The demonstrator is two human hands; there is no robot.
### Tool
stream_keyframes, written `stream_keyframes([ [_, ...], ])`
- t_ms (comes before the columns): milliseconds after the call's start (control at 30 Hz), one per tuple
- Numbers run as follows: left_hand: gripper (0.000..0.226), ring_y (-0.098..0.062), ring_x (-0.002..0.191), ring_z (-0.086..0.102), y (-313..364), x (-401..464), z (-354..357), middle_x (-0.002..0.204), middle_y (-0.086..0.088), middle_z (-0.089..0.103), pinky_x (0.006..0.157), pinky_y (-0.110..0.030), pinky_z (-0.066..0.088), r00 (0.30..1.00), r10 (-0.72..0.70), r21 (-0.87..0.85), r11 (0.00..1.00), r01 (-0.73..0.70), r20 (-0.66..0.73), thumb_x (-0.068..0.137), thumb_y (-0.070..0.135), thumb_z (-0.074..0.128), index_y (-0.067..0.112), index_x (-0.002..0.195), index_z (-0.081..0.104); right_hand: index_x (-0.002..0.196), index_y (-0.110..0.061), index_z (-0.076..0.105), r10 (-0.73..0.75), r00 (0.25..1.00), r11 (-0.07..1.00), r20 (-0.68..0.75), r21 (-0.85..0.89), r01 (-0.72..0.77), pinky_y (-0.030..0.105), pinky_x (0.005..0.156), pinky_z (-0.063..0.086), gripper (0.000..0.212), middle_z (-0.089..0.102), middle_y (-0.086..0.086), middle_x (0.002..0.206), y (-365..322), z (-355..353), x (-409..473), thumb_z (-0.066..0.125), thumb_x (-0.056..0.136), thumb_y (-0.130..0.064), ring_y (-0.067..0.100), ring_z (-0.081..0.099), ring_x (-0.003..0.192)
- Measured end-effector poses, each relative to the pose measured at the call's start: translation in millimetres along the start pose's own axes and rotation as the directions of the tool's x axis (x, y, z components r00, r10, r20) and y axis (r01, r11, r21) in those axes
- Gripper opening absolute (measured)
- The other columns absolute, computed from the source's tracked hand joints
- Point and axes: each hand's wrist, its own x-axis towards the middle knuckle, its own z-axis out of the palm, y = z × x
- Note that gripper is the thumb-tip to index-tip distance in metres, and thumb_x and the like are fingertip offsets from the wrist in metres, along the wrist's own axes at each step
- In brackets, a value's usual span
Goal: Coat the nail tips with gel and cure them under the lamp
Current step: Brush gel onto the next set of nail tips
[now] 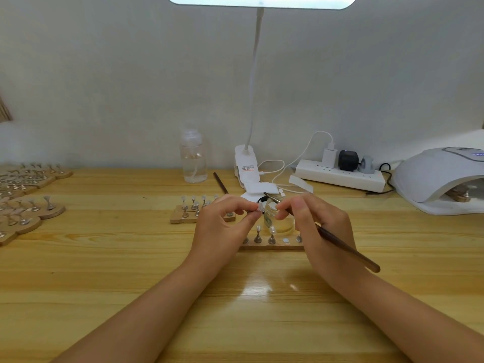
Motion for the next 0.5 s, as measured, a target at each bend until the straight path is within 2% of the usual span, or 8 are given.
stream_keyframes([
  [167, 0.026, -0.004, 0.075, 0.055, -0.6, 0.0, 0.5, 0.076, 0.011, 0.064, 0.072, -0.007, 0.040, 1.000, 0.002, -0.001, 1.000, -0.002, -0.001, 0.072, 0.009, 0.073, 0.034, 0.074, 0.065, 0.062, -0.013, 0.063, -0.021, 1.000, 0.992, 0.002, 0.125, 0.021, 0.006, 0.053, 0.037, 0.044, 0.056, -0.007, 0.050, 4.1, 0.2, -3.4, 0.035, 0.090, -0.031, -0.001, 0.053, 0.049],
  [300, 0.028, -0.002, 0.076, 0.054, -1.0, -0.3, 0.1, 0.077, 0.010, 0.063, 0.073, -0.006, 0.040, 1.000, 0.009, -0.002, 1.000, -0.009, 0.002, 0.072, 0.008, 0.073, 0.035, 0.075, 0.065, 0.073, -0.019, 0.062, -0.063, 0.998, 0.998, 0.002, 0.019, 0.063, 0.006, 0.057, 0.040, 0.035, 0.060, -0.010, 0.063, 4.3, 0.3, -1.1, 0.033, 0.091, -0.029, -0.005, 0.056, 0.062],
  [433, 0.025, 0.001, 0.076, 0.054, -0.6, -0.4, 0.5, 0.077, 0.010, 0.063, 0.073, -0.007, 0.040, 1.000, -0.001, -0.016, 1.000, 0.001, -0.001, 0.073, 0.009, 0.073, 0.034, 0.075, 0.067, 0.063, -0.012, 0.065, 0.001, 1.000, 0.992, -0.002, 0.128, 0.000, 0.007, 0.054, 0.037, 0.047, 0.058, -0.006, 0.052, 6.4, 1.6, -2.9, 0.033, 0.090, -0.034, -0.001, 0.054, 0.050],
  [500, 0.026, 0.001, 0.077, 0.054, -0.6, -0.4, 0.6, 0.077, 0.010, 0.063, 0.073, -0.007, 0.040, 1.000, -0.006, -0.021, 1.000, 0.006, -0.004, 0.073, 0.009, 0.073, 0.035, 0.074, 0.066, 0.066, -0.014, 0.064, -0.025, 0.999, 0.994, -0.021, 0.103, 0.027, 0.006, 0.054, 0.037, 0.043, 0.058, -0.009, 0.055, 5.9, 1.8, -2.5, 0.033, 0.091, -0.031, -0.003, 0.054, 0.052],
])
